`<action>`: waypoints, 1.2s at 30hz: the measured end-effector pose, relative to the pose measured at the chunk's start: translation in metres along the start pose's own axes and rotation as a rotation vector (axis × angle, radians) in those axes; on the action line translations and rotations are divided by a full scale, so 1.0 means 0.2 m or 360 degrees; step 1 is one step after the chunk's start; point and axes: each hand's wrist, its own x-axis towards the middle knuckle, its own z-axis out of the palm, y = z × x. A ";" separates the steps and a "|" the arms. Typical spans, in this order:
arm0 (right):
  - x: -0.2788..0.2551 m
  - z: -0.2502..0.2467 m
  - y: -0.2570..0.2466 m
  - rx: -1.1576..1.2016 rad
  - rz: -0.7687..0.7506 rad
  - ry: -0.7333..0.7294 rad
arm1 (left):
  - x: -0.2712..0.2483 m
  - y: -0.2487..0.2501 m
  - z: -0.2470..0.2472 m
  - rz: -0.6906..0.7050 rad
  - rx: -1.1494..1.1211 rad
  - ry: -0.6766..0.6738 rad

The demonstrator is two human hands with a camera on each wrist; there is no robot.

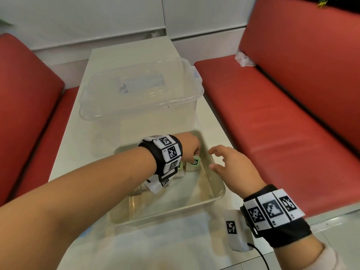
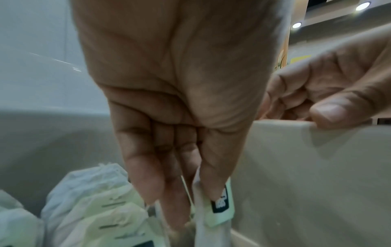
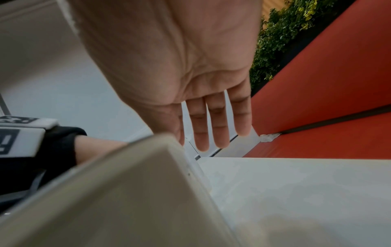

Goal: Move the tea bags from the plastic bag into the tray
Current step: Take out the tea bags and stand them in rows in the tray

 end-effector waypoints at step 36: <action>-0.04 -0.03 -0.07 -0.0074 -0.0075 0.0117 | -0.16 -0.03 -0.02 0.0070 -0.0226 -0.0031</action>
